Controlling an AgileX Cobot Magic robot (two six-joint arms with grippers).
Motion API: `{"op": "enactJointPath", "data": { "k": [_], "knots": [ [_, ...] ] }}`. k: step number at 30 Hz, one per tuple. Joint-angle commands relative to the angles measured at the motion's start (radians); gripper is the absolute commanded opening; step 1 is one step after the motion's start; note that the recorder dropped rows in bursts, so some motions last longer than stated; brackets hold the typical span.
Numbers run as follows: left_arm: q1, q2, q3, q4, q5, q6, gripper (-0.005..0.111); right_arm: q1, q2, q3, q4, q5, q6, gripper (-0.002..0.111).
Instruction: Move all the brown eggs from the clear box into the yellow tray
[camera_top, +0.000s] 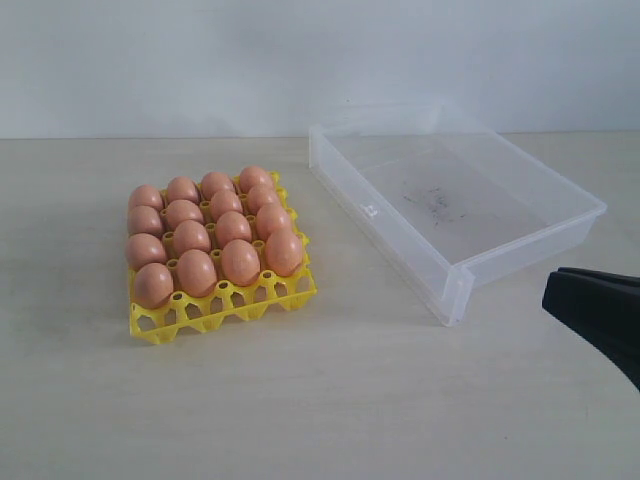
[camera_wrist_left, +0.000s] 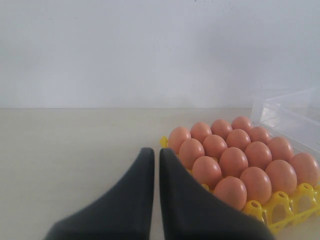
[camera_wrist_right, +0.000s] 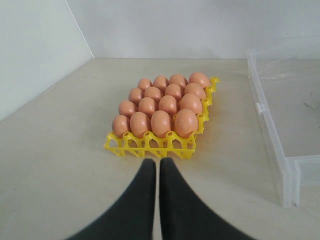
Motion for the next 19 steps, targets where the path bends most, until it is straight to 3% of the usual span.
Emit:
{"op": "enactJointPath", "data": {
  "k": [1,19],
  "knots": [
    [-0.005,0.003,0.004,-0.005,-0.012,0.005,0.004,-0.001,-0.006,0.004,-0.003,-0.004,-0.005,0.000],
    [-0.005,0.003,0.004,-0.005,-0.012,0.005,0.004,-0.001,-0.006,0.004,-0.003,0.004,-0.005,0.000]
  ]
}}
